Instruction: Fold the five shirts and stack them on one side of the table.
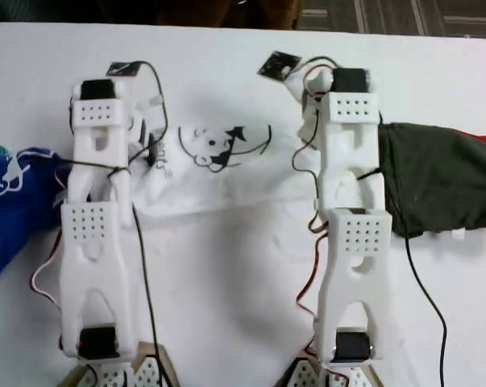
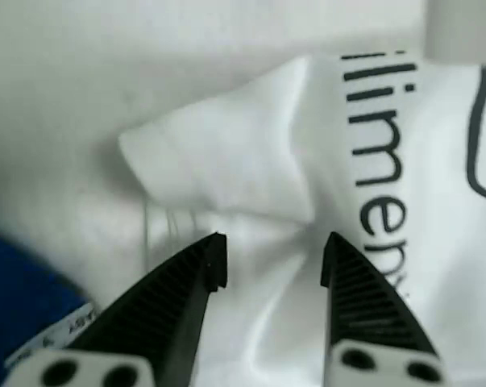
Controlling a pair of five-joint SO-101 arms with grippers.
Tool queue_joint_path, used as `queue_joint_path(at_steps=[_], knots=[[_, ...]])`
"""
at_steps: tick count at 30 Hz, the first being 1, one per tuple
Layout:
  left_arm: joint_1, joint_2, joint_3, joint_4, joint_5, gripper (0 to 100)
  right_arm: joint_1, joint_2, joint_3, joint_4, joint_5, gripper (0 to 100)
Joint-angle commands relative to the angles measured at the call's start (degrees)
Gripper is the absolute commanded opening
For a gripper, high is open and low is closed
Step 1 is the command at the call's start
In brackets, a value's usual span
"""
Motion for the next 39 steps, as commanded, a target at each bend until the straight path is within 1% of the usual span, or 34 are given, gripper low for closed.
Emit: queue_joint_path(at_steps=[1,3,5,9,12,15,20,24,27,30,33,36,39], knots=[[-2.55,-14.24,14.2,1.05,3.52,22,2.15,-6.55,-2.9,1.36,-0.53,17.3],[-3.78,-18.73,22.73,0.7,4.57,22,2.95,-8.13,-1.76,1.36,-0.53,17.3],[-5.36,-21.36,26.95,0.44,4.92,22,3.03,-9.8,0.09,1.36,-0.53,17.3],[-9.41,-21.71,28.26,0.35,7.21,22,3.03,-14.37,5.45,1.36,-0.53,17.3],[-10.11,-19.08,28.97,-2.11,7.3,23,2.95,-18.42,9.85,1.36,-0.53,17.3],[-10.29,-14.86,28.53,-2.99,7.82,27,2.86,-22.11,13.36,1.36,-0.53,17.3],[-9.67,-6.68,25.27,-4.66,10.2,27,2.95,-26.59,17.23,1.27,-0.53,17.3],[-9.49,-0.18,16.92,-1.05,10.29,27,2.86,-28.35,17.49,1.27,-0.53,17.3],[-8.09,3.69,10.77,1.23,10.29,26,2.68,-28.44,17.49,1.27,-0.53,17.3],[-6.77,3.87,11.03,1.23,10.11,26,2.68,-28.53,17.49,1.27,-0.53,17.3],[-4.57,3.25,14.11,1.23,10.11,26,2.95,-28.53,17.23,1.27,-0.53,17.3],[-3.43,2.73,17.54,1.23,10.11,22,3.03,-28.7,17.05,1.27,-0.53,17.3],[-2.73,2.29,19.82,1.23,10.2,12,3.03,-28.7,16.97,1.27,-0.53,17.3]])
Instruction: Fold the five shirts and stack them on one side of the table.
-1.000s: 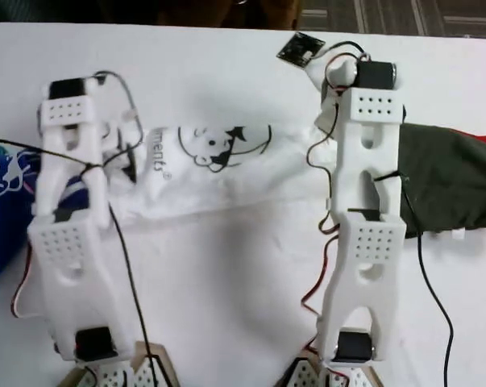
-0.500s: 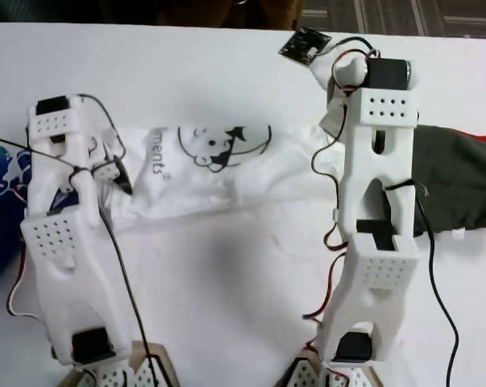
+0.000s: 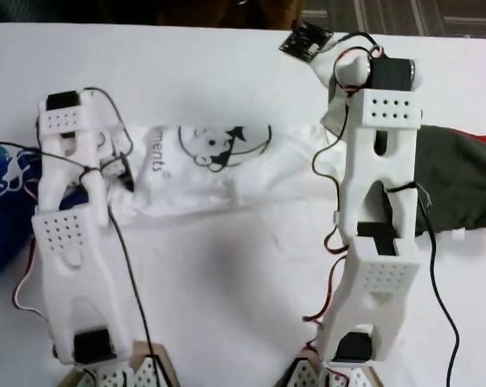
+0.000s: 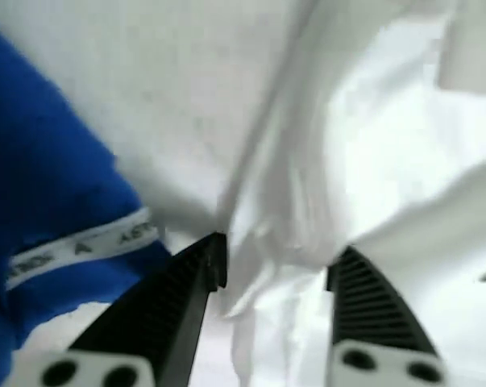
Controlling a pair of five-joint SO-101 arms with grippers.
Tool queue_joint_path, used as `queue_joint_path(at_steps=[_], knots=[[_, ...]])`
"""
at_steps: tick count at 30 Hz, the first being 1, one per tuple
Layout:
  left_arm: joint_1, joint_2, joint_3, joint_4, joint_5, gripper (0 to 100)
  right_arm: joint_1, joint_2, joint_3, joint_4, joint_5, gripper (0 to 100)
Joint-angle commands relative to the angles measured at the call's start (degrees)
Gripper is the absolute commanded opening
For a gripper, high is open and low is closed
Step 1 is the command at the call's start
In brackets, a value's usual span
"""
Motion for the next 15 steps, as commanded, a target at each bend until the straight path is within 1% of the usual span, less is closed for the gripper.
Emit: queue_joint_path(at_steps=[1,2,5,9,12,15], knots=[[3.25,-0.09,2.95,0.79,0.53,7,0.48,-3.82,-0.79,1.01,-0.53,17.3],[3.25,-0.26,2.95,0.79,0.62,2,0.48,-3.82,-0.79,0.92,-0.53,17.3],[3.16,-0.35,2.95,0.79,2.64,3,0.57,-3.91,-0.88,0.92,-0.53,17.3],[3.16,-0.44,2.86,0.79,2.9,3,1.36,-4.97,-0.88,0.92,-0.53,17.3],[0.88,-0.53,1.71,0.62,2.99,3,1.8,-6.55,-0.88,0.92,-0.53,17.3],[-3.43,-0.7,-2.33,0.7,2.73,2,2.07,-7.87,-0.7,0.92,-0.53,17.3]])
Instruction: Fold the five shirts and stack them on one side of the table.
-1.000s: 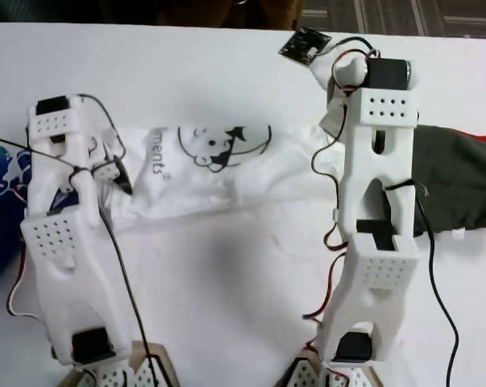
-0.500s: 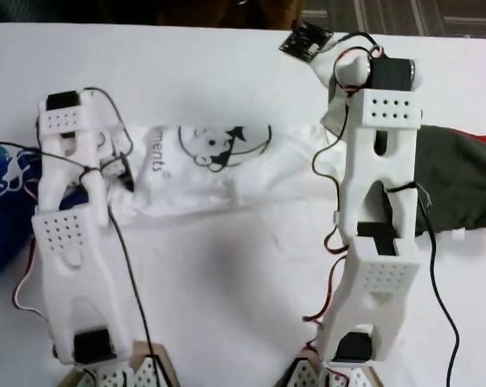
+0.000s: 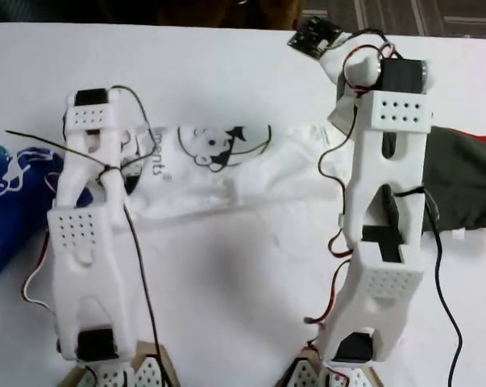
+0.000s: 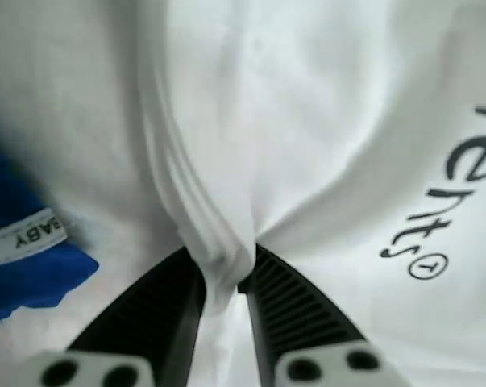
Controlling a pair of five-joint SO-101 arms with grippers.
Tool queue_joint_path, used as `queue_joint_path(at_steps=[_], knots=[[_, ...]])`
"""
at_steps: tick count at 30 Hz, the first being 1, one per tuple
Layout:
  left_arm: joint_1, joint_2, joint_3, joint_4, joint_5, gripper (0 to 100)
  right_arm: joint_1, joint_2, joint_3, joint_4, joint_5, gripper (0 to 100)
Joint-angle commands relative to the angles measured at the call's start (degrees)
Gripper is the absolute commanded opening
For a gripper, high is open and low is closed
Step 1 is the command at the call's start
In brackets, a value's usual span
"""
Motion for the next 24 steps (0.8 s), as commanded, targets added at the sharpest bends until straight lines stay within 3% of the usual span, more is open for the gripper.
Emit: queue_joint_path(at_steps=[1,10,18,24], knots=[[-7.21,-0.44,-3.3,0.7,-0.09,2,0.75,-4.53,-0.44,0.92,-0.53,17.3],[-9.32,-5.27,-5.85,0.7,-5.98,2,1.63,-4.79,-0.35,0.92,-0.53,17.3],[3.43,-13.89,-6.11,0.35,-6.95,2,1.63,-4.79,-0.26,1.01,-0.53,17.3],[11.08,-15.12,-17.01,0.44,-7.21,2,2.42,-4.79,-0.26,1.01,-0.53,17.3]])
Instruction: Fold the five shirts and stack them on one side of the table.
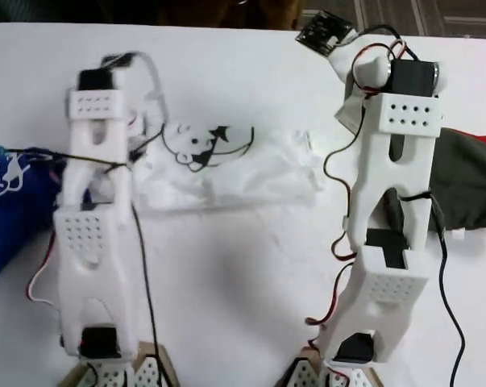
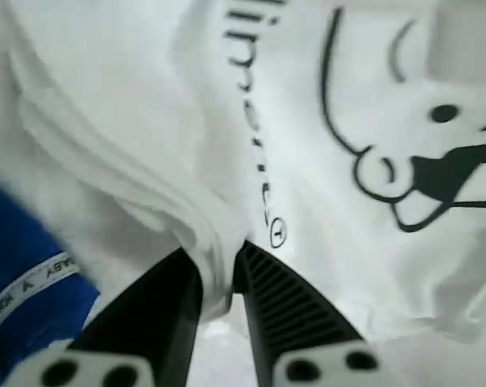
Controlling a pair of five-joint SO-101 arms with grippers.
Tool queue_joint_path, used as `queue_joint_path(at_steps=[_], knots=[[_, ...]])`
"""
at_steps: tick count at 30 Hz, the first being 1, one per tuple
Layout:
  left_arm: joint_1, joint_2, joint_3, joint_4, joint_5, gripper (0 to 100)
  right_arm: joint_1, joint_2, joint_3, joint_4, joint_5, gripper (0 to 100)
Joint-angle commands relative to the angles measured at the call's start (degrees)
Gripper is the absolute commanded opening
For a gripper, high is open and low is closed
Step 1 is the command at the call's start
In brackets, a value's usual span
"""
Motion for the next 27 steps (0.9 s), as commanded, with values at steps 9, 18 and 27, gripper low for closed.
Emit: queue_joint_path(at_steps=[9,18,27], knots=[[17.76,-4.31,-12.79,-1.67,-1.41,3,4.35,-3.56,-0.26,1.01,-0.53,17.3],[33.76,-4.04,-12.26,-11.34,-3.87,3,10.07,-3.56,-0.26,1.01,-0.53,17.2],[38.51,3.6,-12.97,-16.09,-8.26,3,13.32,-3.56,-0.26,1.01,-0.18,17.2]])
